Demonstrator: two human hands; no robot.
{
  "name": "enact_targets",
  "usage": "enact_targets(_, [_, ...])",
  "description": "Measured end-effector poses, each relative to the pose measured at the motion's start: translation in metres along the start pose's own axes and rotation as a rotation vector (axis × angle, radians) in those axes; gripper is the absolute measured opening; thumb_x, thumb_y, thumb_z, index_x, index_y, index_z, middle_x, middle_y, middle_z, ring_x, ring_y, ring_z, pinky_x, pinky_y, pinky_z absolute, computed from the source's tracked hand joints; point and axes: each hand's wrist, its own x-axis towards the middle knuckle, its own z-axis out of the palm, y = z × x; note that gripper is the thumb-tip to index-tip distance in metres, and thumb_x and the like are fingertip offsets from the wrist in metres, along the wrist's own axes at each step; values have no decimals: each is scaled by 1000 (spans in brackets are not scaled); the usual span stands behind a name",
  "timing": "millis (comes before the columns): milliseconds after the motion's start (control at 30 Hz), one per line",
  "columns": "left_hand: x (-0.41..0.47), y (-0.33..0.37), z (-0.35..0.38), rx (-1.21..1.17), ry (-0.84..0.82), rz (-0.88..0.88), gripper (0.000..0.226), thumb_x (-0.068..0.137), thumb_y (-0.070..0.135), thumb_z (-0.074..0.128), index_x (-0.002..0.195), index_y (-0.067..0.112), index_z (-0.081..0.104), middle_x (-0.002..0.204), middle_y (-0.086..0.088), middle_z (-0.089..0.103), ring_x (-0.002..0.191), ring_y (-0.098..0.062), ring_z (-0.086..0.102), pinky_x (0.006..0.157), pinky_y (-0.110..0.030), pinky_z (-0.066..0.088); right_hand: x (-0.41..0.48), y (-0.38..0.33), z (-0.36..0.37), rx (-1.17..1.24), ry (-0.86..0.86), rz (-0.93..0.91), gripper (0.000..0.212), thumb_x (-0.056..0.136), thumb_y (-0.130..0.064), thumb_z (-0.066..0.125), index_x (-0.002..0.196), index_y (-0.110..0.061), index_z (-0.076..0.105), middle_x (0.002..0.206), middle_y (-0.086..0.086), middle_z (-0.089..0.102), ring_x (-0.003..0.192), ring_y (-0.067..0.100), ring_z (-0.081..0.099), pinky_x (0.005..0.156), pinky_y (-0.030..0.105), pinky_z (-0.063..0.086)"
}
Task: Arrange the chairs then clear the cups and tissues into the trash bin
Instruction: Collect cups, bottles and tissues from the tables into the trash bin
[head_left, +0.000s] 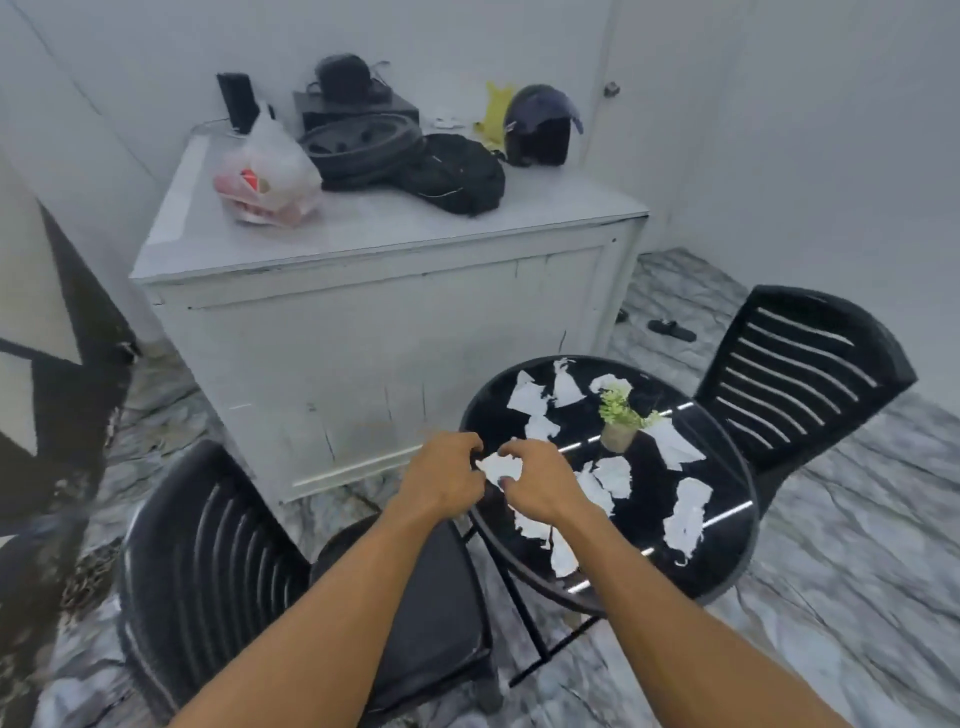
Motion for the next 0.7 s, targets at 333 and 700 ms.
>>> enact_targets(333, [77,63,156,101,-300,-53,74,76,29,72,143,15,44,141,-12,42,131,-33,38,102,-46,45,15,206,-44,8,11,435,68,79,-12,63,142,-15,41,133,11,52,123,30,50,94,39,49])
enact_targets(700, [78,64,243,190,-321,-8,14,88,4,57,77,12,61,108,-12,63,103,-26,57,85,-29,46,19,288,4,-43,22,520,22,73,11,57,76,-11,52,90,7,59,88,26,59,64,29,45])
